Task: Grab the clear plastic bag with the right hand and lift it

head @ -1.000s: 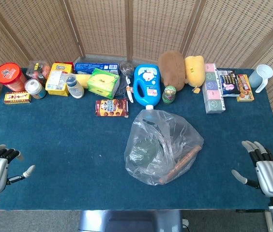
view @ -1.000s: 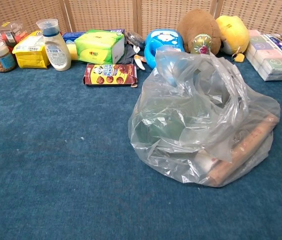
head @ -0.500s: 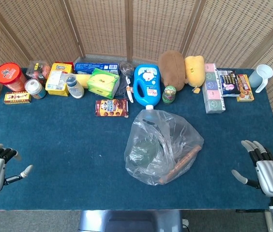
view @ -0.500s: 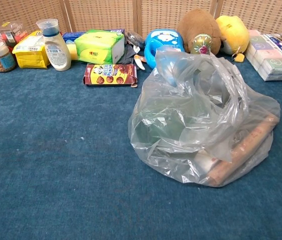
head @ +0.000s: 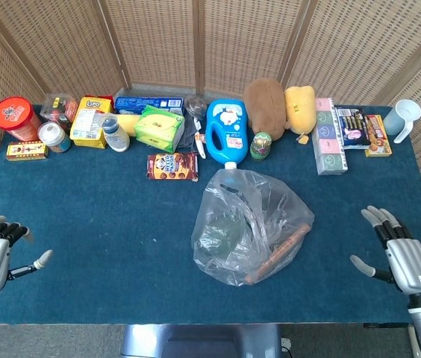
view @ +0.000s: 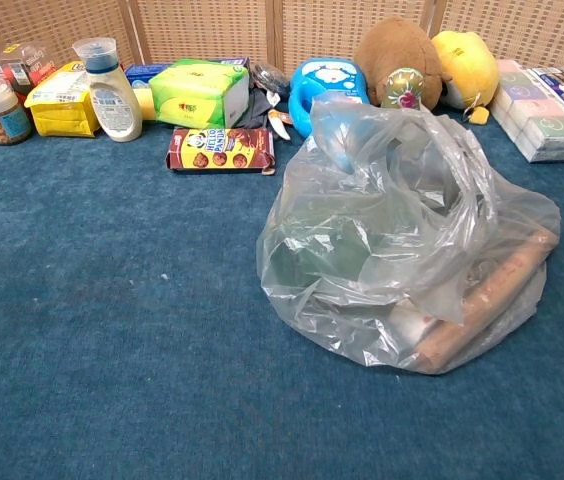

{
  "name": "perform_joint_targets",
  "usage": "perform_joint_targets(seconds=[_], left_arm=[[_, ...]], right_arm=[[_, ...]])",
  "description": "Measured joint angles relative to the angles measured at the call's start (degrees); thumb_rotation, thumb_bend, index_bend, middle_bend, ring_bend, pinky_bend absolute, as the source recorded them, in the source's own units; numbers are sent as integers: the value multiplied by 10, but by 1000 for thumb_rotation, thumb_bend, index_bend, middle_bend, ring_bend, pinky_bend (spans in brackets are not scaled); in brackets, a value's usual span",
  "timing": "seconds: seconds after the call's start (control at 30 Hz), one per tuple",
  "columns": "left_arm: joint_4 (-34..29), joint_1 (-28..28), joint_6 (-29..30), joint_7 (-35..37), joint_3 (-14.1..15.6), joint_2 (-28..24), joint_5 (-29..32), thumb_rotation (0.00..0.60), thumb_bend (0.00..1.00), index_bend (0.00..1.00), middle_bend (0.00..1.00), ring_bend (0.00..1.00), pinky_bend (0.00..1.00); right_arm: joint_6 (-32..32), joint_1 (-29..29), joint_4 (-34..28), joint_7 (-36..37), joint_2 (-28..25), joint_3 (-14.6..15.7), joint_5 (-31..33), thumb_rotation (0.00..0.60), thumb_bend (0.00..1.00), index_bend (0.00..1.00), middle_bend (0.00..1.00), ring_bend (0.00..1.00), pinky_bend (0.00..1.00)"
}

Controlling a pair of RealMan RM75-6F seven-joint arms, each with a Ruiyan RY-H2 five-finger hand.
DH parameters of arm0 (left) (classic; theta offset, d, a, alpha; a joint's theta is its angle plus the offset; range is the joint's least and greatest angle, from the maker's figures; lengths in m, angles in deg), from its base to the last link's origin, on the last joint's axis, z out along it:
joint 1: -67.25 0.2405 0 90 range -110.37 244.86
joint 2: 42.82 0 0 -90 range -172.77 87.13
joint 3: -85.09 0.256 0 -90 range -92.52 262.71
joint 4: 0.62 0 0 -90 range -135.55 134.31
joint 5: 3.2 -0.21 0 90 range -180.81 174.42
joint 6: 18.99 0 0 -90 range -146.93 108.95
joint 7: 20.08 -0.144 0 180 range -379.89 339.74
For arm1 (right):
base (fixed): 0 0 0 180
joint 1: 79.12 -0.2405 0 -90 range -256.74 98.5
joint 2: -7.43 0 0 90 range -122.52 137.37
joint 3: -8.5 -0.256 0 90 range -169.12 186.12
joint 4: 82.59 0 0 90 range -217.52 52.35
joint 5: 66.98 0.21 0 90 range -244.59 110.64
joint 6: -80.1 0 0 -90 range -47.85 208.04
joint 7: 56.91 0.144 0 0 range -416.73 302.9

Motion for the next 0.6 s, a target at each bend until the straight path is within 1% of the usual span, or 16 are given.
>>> perform_joint_targets(seconds=[0.17, 0.4, 0.53, 0.6], left_arm=[[-5, -8, -4, -7, -7, -9, 1, 1, 164, 548, 516, 442, 235], [-8, -18, -13, -7, -16, -21, 4, 1, 164, 548, 516, 442, 232], [-10, -25, -17, -9, -19, -23, 3, 1, 164, 548, 516, 442, 232], [-12, -28, -19, -11, -20, -25, 2, 1, 164, 548, 515, 441, 232]], right_arm=[[39, -18, -15, 49, -9, 0, 7, 0, 193, 0, 52, 27, 137], [130, -69, -39, 155, -32, -2, 16, 0, 194, 0, 65, 58, 184], [159, -93, -49, 189, -38, -4, 15, 0, 193, 0, 69, 73, 217], [176, -104, -52, 208, -39, -6, 14, 0, 194, 0, 72, 88, 256]])
